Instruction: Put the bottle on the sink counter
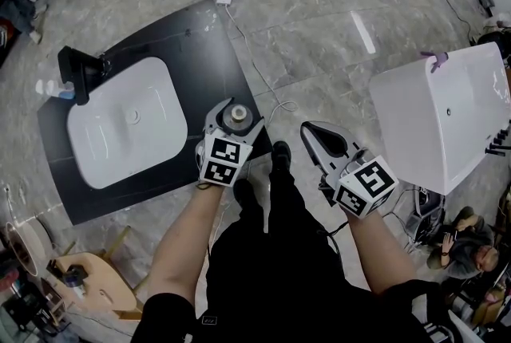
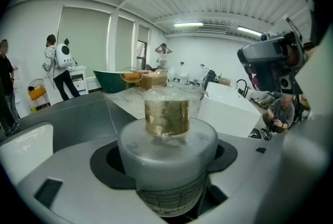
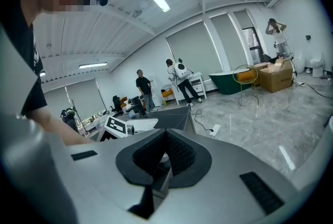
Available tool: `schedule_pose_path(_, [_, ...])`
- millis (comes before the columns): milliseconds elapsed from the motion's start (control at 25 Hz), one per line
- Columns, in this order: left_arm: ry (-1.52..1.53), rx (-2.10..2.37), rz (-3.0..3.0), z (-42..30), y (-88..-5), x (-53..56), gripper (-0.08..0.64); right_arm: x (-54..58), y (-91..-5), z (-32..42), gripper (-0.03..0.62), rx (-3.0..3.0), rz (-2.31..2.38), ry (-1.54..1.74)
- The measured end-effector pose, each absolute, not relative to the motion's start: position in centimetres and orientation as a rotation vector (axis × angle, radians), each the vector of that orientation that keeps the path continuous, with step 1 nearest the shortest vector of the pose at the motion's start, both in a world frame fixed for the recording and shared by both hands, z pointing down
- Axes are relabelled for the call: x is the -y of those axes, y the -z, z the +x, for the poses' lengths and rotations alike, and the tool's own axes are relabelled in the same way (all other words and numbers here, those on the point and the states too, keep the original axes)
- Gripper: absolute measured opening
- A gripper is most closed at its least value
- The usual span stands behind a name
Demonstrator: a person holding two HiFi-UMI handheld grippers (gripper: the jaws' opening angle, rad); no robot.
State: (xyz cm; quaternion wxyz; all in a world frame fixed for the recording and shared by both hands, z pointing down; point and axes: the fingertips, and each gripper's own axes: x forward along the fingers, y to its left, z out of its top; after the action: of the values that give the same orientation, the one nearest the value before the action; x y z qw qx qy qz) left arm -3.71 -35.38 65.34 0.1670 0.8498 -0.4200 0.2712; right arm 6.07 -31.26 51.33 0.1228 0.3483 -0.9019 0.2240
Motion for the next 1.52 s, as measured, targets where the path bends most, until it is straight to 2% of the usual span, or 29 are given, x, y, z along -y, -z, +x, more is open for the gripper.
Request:
schedule_pose_path(1080, [-0.828, 1.242, 2.384, -4.5, -65.6, 33.2, 0.348, 28.7, -51.2, 6.3, 0.014, 2.636, 1.0, -0.658])
schedule_pose_path(1520, [-0.838, 1.262, 2.448, -5.4, -62.0, 31.9, 0.348, 27.8, -49.6, 5.7, 0.014, 2.658, 1.006, -0.637])
